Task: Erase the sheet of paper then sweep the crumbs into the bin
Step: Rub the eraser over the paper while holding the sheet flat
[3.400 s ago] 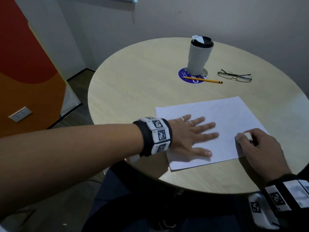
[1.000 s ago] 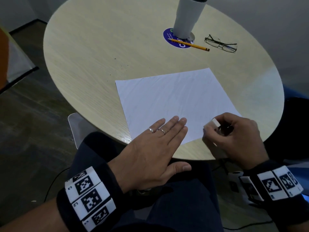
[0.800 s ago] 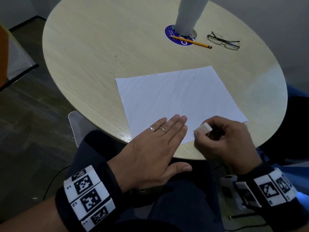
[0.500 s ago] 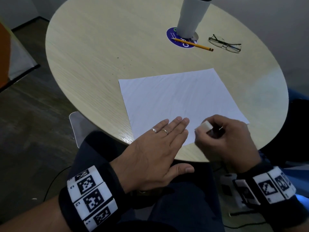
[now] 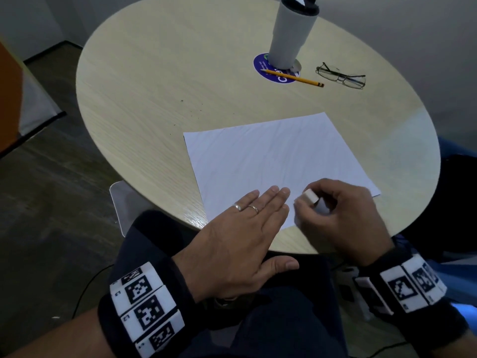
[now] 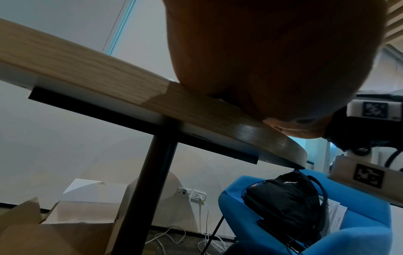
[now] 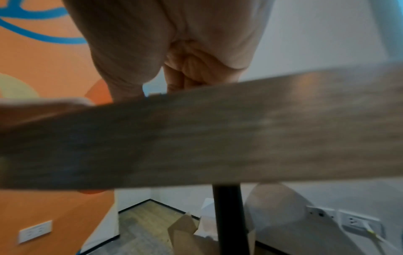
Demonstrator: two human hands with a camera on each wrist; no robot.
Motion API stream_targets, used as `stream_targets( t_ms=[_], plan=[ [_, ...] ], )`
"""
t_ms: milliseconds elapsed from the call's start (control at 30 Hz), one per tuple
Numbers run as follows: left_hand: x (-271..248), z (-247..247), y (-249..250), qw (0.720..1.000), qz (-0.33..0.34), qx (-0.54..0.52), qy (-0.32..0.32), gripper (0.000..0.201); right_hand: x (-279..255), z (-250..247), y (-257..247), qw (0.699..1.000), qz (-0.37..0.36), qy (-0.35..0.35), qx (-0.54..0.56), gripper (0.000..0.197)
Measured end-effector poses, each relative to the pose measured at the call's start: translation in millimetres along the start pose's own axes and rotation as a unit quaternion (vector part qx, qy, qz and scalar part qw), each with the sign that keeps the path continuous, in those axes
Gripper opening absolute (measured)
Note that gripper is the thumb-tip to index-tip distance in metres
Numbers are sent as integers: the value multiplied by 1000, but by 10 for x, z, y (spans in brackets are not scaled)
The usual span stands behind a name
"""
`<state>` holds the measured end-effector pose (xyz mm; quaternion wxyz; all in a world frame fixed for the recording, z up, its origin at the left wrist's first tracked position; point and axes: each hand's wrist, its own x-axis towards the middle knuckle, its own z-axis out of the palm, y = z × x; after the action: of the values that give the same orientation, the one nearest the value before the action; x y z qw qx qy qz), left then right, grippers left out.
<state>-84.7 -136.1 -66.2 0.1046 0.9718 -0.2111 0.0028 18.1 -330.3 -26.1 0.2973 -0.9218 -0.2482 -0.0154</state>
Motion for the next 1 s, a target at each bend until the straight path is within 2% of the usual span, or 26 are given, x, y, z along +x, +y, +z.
stream_targets(
  t_ms=[33,167,333,467,633,767,833,933,1000],
  plan=[
    [-1,0,1,1000,-1,1,-1,90,-28,45,-34,1000,-11,0,-11,15],
    [12,7,1,1000,1,5,-6,90,127,-78,188,997,62,40,18,15],
    [10,27,-4,1000,2,12,4,89,33,41,10,1000,0,12,18,18],
    [14,47,-12,1000,6,15,11,89,151,-53,166,997,45,22,51,22],
    [14,52,-13,1000,4,9,10,90,89,28,59,999,-5,9,42,17],
    [62,69,-41,999,16,39,0,89,159,0,150,998,29,24,58,18],
    [83,81,-50,999,17,48,4,88,181,-24,163,998,23,41,47,19],
    [93,95,-51,998,15,53,9,87,119,62,59,999,-16,30,40,18],
    [93,104,-52,998,16,60,9,86,127,81,83,999,-4,25,46,17]
  ],
)
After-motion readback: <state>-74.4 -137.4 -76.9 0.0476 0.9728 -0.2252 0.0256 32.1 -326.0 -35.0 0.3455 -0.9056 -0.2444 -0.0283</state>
